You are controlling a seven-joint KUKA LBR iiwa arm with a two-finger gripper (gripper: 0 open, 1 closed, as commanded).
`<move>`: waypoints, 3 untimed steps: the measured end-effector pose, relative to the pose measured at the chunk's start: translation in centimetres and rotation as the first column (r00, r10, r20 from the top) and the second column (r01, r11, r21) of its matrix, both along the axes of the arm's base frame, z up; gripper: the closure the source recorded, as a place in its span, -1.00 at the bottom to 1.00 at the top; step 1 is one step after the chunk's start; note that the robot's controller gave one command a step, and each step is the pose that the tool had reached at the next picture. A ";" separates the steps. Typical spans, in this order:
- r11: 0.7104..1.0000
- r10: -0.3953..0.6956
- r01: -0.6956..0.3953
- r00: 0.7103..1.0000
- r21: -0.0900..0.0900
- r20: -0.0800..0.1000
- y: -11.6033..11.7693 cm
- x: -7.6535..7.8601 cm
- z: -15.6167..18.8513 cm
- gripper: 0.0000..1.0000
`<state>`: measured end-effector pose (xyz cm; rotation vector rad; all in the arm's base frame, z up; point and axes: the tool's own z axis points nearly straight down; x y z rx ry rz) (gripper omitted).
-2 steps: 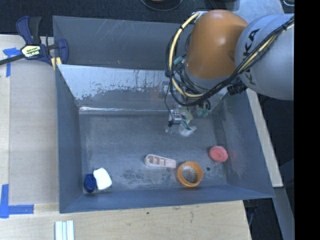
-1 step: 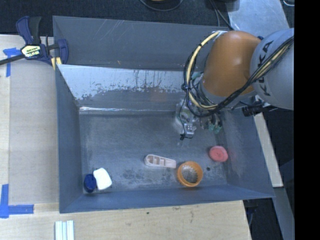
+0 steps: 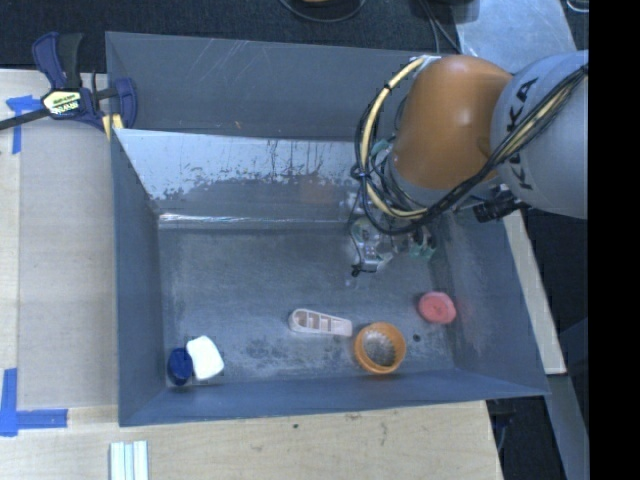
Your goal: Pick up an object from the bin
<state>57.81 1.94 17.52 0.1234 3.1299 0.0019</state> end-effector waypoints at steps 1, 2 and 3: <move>0.959 -0.285 0.284 0.959 -0.003 -0.017 1.9 -6.6 -0.8 -1.00; 0.999 -0.052 0.052 0.999 -0.003 0.007 -4.8 -5.2 0.7 -1.00; 0.999 -0.051 0.051 0.999 -0.002 0.007 -4.7 -5.3 0.4 -1.00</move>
Offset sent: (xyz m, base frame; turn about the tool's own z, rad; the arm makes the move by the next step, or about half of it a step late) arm -0.0534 -0.0430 0.0058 0.0471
